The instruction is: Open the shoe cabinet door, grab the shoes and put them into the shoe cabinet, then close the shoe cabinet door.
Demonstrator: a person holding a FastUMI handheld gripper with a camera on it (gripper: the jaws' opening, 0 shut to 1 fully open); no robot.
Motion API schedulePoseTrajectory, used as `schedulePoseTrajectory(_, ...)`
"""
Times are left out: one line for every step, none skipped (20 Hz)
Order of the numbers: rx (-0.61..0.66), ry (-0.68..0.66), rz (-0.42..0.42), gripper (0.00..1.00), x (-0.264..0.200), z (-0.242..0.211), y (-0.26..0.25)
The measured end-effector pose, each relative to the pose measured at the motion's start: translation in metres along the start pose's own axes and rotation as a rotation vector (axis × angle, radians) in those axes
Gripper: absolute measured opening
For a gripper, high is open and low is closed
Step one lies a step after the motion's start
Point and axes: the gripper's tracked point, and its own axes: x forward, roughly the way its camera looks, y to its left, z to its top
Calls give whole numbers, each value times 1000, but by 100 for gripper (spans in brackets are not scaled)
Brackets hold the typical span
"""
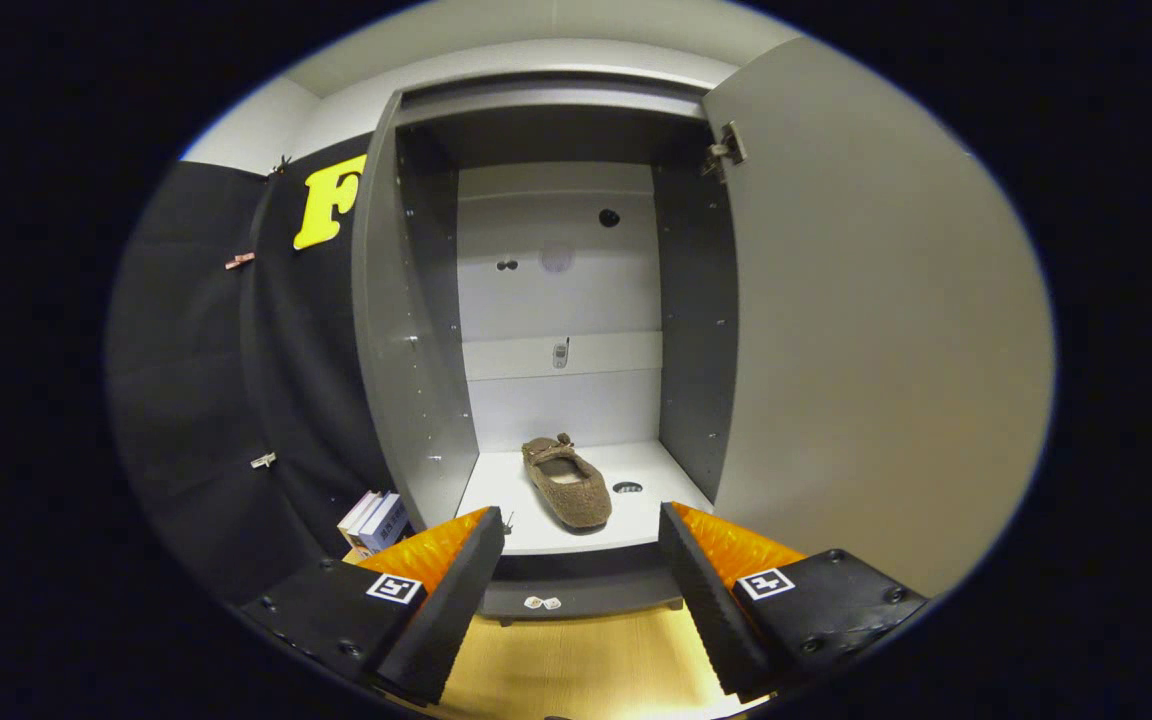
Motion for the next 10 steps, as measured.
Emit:
schedulePoseTrajectory(8,-7,8,98,-15,3,-6)
schedulePoseTrajectory(18,-19,14,98,-30,7,-13)
schedulePoseTrajectory(27,-32,21,98,-45,12,-20)
schedulePoseTrajectory(34,-43,21,98,-60,17,-30)
schedulePoseTrajectory(37,-52,16,98,-75,20,-42)
schedulePoseTrajectory(40,-58,15,98,-91,23,-54)
schedulePoseTrajectory(43,-59,14,98,-105,24,-64)
schedulePoseTrajectory(45,-54,20,98,-114,25,-70)
schedulePoseTrajectory(47,-54,25,98,-125,26,-79)
schedulePoseTrajectory(50,-51,28,98,-135,27,-91)
